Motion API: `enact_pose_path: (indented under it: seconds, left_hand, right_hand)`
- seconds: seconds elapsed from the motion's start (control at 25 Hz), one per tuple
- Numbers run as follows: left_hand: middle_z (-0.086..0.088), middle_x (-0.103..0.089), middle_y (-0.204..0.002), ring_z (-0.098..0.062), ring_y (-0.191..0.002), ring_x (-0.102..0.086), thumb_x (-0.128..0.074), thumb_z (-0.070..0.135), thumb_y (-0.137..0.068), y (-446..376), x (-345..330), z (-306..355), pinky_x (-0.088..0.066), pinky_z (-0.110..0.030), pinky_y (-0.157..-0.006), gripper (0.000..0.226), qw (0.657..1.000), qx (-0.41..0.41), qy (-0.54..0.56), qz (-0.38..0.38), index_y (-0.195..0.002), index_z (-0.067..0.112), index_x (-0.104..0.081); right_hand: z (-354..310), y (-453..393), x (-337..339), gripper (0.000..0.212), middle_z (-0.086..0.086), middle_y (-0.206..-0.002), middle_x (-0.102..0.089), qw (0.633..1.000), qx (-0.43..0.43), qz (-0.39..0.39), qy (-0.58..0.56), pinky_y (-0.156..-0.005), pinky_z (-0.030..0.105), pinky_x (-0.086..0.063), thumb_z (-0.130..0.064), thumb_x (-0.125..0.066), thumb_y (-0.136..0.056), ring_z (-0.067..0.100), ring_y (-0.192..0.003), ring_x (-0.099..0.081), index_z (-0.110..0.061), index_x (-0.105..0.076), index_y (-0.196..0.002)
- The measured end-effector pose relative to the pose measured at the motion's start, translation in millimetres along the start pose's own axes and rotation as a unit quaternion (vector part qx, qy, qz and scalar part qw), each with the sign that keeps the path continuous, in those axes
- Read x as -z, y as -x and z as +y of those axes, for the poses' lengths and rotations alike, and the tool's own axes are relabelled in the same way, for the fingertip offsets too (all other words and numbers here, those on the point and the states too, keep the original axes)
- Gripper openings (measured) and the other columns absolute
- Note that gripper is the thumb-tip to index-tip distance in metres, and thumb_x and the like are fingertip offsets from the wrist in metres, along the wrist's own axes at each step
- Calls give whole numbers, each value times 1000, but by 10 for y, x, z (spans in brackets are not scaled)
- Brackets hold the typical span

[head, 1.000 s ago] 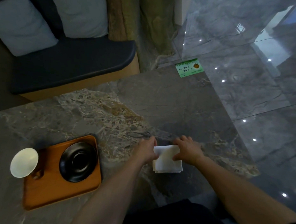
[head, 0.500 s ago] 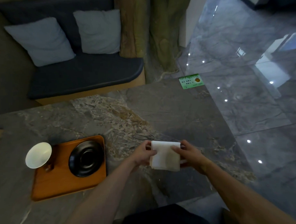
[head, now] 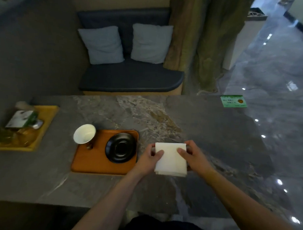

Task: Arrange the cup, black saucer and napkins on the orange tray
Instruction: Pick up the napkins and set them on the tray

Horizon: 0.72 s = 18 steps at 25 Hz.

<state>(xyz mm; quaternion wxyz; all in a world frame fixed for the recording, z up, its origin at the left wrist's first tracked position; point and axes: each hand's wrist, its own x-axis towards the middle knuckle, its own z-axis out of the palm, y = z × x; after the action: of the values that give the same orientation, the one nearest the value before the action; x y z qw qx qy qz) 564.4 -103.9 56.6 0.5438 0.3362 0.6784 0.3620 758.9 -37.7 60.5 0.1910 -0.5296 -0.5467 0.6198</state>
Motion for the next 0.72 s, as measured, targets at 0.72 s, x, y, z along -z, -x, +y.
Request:
enact_pose_path:
  seconds: [0.72]
  left_hand:
    - [-2,-52,-130,-19,-106,-60,-54,34,-98,794,2497,-749,-57,-42,-88,34,990,51,36,126,-128,34,-38]
  right_hand:
    - [-351,-166,-2704,87,0,-128,-49,984,-53,-168,26,-68,42,-61,-8,-79,-74,26,-116,-51,-46,-25,-130]
